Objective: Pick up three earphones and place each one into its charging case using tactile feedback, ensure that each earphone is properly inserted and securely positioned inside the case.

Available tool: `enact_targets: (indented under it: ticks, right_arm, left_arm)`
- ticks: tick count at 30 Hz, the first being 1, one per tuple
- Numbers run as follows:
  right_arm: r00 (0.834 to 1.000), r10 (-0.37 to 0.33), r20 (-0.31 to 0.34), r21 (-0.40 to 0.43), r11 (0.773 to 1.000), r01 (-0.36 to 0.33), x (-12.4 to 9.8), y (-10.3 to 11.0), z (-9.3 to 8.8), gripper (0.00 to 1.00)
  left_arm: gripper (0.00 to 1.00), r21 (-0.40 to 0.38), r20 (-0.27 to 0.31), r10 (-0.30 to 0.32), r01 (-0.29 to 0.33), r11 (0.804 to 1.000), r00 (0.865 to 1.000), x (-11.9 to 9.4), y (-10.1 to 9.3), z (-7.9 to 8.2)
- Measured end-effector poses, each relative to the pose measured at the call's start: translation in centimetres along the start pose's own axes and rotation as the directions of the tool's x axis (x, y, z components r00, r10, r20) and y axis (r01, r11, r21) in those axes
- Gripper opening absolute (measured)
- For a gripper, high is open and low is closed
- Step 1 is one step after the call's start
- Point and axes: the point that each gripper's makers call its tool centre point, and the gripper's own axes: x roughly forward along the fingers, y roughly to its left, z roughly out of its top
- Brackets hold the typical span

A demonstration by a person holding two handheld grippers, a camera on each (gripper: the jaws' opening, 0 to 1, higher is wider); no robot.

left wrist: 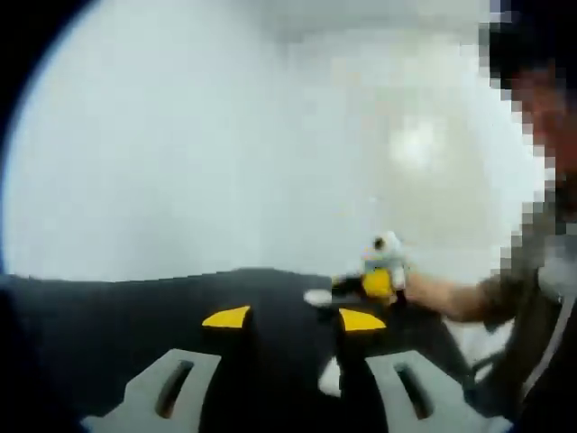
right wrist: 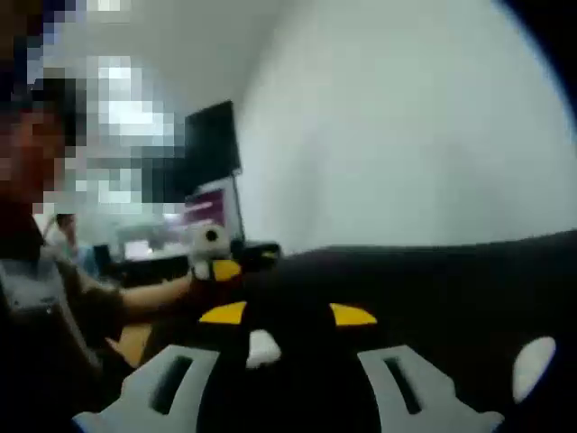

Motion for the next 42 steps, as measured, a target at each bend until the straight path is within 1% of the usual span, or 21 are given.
enact_targets:
  ticks: [1,3,5,7,8,10,12,14,15,17,20,22,24,25,27,30,33,37,39,40,42]
  right_arm:
    - [1.000,-0.002,-0.031,-0.016,1.000,0.002,0.4,0.2,-0.6,0.39]
    - [0.994,0.000,-0.109,-0.038,0.999,-0.004,1.5,1.1,-2.3,0.40]
    - [0.991,-0.001,-0.132,-0.050,0.999,-0.006,2.5,1.6,-2.9,0.42]
    - [0.984,0.025,-0.177,-0.063,0.997,-0.037,3.3,2.2,-3.7,0.43]
    - [0.982,0.029,-0.186,-0.064,0.997,-0.041,3.7,2.3,-4.0,0.45]
    - [0.974,0.040,-0.224,-0.070,0.996,-0.058,4.3,2.3,-4.7,0.46]
    - [0.968,0.042,-0.249,-0.081,0.995,-0.064,4.8,2.1,-5.1,0.46]
    - [0.963,0.033,-0.267,-0.096,0.993,-0.061,5.0,1.8,-5.4,0.46]
    - [0.961,0.031,-0.275,-0.100,0.993,-0.060,5.1,1.7,-5.5,0.46]
    - [0.961,0.026,-0.274,-0.099,0.994,-0.055,5.1,1.6,-5.5,0.46]
    - [0.960,0.000,-0.281,-0.120,0.992,-0.036,5.1,1.5,-5.9,0.46]
    - [0.954,-0.028,-0.300,-0.151,0.988,-0.019,5.2,1.5,-6.3,0.45]
    - [0.956,-0.032,-0.293,-0.156,0.988,-0.015,5.4,1.7,-6.1,0.44]
    - [0.955,-0.034,-0.293,-0.156,0.988,-0.012,5.4,1.7,-6.1,0.44]
    - [0.955,-0.030,-0.294,-0.136,0.991,-0.011,5.6,1.7,-6.2,0.43]
    - [0.955,-0.028,-0.296,-0.125,0.992,-0.010,5.6,1.7,-6.2,0.43]
    - [0.955,-0.025,-0.295,-0.117,0.993,-0.010,5.6,1.8,-6.3,0.43]
    - [0.956,-0.031,-0.292,-0.132,0.991,-0.008,5.6,2.0,-6.3,0.42]
    - [0.958,-0.018,-0.288,-0.142,0.990,-0.024,5.6,2.5,-6.3,0.37]
    - [0.957,-0.034,-0.287,-0.164,0.986,-0.014,5.6,2.4,-6.2,0.37]
    - [0.957,-0.038,-0.287,-0.170,0.985,-0.012,5.6,2.7,-6.1,0.35]
  left_arm:
    - [0.29,-0.006,0.004,0.020,-0.020,1.000,1.000,-0.1,0.6,0.2]
    - [0.23,0.020,-0.003,0.073,-0.073,0.997,0.997,-0.5,1.6,0.1]
    - [0.15,0.084,-0.019,0.125,-0.123,0.989,0.992,-0.6,2.2,-0.1]
    - [0.04,0.159,-0.032,0.166,-0.158,0.974,0.986,-0.7,2.6,-0.2]
    - [0.00,0.183,-0.033,0.183,-0.174,0.968,0.983,-0.8,2.7,-0.1]
    - [0.00,0.174,-0.025,0.189,-0.182,0.968,0.982,-0.8,2.6,0.0]
    - [0.00,0.142,-0.029,0.210,-0.203,0.969,0.977,-0.9,3.0,0.0]
    - [0.00,0.135,-0.055,0.225,-0.216,0.967,0.973,-1.1,3.4,-0.2]
    - [0.00,0.113,-0.097,0.242,-0.231,0.966,0.965,-1.2,3.8,-0.9]
    - [0.00,0.113,-0.112,0.250,-0.237,0.965,0.962,-1.2,4.1,-1.1]
    - [0.00,0.127,-0.106,0.252,-0.238,0.963,0.962,-0.8,4.2,-1.4]
    - [0.00,0.170,-0.068,0.307,-0.292,0.941,0.949,-0.8,5.1,-1.0]
    - [0.08,0.170,-0.065,0.307,-0.293,0.941,0.950,-0.8,5.2,-1.0]
    - [0.14,0.161,-0.052,0.304,-0.292,0.943,0.951,-0.7,5.3,-0.8]
    - [0.20,0.152,-0.025,0.305,-0.298,0.942,0.952,-0.8,5.3,-0.4]
    - [0.33,0.150,-0.004,0.311,-0.307,0.940,0.950,-0.9,5.6,-0.2]
    - [0.43,0.099,0.010,0.310,-0.310,0.946,0.951,-1.0,6.1,-0.1]
    - [0.48,0.089,0.018,0.338,-0.338,0.937,0.941,-1.3,6.8,-0.1]
    - [0.49,0.091,0.011,0.348,-0.347,0.933,0.937,-1.4,7.1,-0.2]
    - [0.50,0.093,0.009,0.350,-0.350,0.932,0.937,-1.5,7.2,-0.3]
    - [0.50,0.098,0.003,0.354,-0.352,0.931,0.935,-1.6,7.3,-0.5]
